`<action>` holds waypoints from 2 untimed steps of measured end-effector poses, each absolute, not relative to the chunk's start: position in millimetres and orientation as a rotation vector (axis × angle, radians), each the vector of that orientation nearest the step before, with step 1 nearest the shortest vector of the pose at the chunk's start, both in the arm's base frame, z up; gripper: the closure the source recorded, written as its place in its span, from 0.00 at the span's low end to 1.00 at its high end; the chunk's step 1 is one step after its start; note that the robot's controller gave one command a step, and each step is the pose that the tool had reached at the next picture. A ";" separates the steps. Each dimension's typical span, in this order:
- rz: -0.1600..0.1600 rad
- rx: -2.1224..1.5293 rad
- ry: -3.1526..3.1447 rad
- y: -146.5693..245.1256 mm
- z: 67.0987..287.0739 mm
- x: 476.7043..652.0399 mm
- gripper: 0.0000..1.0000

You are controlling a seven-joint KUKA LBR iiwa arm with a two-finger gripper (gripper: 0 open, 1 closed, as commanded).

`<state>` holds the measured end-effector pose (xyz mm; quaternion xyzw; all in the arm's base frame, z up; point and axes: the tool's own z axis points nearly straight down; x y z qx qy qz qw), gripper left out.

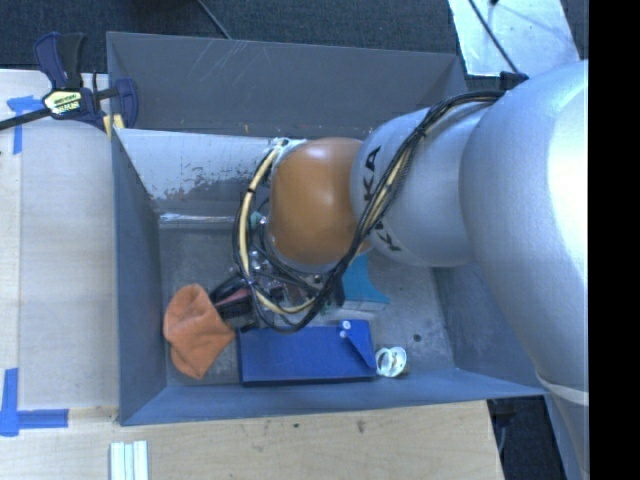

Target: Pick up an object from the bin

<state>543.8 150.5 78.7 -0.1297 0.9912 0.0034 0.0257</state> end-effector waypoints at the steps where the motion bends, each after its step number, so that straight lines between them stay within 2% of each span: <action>1: 0.008 -0.402 3.070 150.3 81.7 544.2 1.00; 2: 0.005 -0.404 3.088 149.8 94.2 542.3 1.00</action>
Offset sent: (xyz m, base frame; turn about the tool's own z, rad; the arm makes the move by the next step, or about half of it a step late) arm 0.0000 -0.0002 0.0981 0.0000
